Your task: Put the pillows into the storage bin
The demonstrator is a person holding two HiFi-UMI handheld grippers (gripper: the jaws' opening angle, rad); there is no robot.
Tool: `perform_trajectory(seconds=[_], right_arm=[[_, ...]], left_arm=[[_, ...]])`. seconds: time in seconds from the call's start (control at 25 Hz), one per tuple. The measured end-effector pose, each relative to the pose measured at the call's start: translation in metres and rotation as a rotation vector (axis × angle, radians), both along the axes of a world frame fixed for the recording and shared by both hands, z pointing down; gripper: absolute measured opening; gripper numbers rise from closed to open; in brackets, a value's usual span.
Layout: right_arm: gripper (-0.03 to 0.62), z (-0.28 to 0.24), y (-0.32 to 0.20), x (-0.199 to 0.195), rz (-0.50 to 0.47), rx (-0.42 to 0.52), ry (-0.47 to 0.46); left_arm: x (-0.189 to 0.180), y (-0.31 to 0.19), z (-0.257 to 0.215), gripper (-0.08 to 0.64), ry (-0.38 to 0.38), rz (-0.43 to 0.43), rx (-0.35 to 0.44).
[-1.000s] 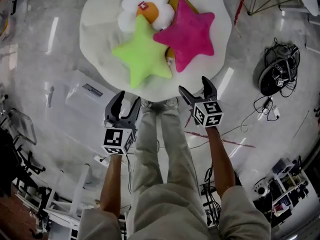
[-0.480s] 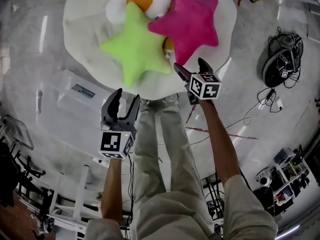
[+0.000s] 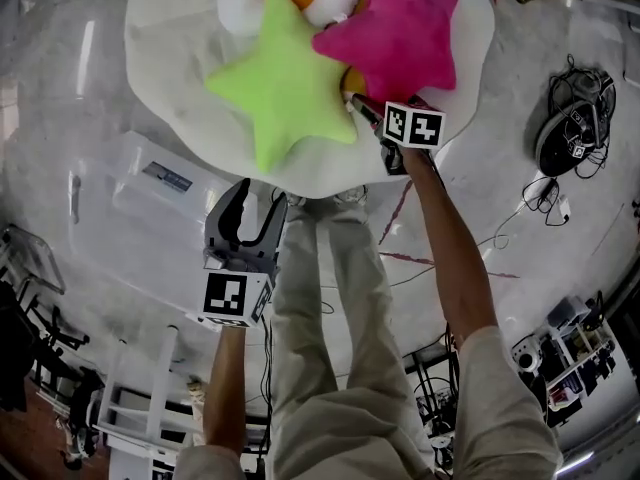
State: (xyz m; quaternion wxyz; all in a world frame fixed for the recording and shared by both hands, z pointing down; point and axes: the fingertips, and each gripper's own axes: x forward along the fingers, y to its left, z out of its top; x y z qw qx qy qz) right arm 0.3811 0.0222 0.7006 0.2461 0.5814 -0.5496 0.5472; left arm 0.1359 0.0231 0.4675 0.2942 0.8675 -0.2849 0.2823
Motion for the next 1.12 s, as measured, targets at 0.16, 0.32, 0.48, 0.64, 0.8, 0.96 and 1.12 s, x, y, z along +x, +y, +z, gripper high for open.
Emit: perform_trajectory(seconds=[0.16, 0.32, 0.48, 0.64, 0.8, 0.96, 1.12], right_arm=[[0.518, 0.02, -0.006, 0.001, 0.023, -0.041, -0.008], [0.512, 0.03, -0.006, -0.001, 0.001, -0.069, 0.005], [0.342, 0.019, -0.009, 0.006, 0.006, -0.057, 0.029], [0.257, -0.012, -0.013, 0.017, 0.0, -0.003, 0.043], [0.229, -0.048, -0.011, 0.023, 0.005, 0.06, 0.03], [0.227, -0.085, 0.004, 0.019, -0.035, 0.109, 0.061], [0.23, -0.12, 0.018, 0.002, -0.126, 0.163, 0.088]], left_arm=[[-0.01, 0.0, 0.005, 0.222, -0.004, -0.018, -0.002], [-0.018, 0.0, 0.01, 0.221, -0.013, -0.037, -0.003], [-0.018, 0.004, 0.009, 0.221, -0.013, -0.041, -0.003], [-0.012, 0.006, -0.002, 0.221, -0.006, -0.037, 0.005], [-0.001, 0.002, -0.02, 0.219, 0.02, -0.048, 0.034], [0.002, -0.002, -0.035, 0.219, 0.041, -0.064, 0.056], [-0.007, 0.0, -0.045, 0.219, 0.043, -0.098, 0.073]])
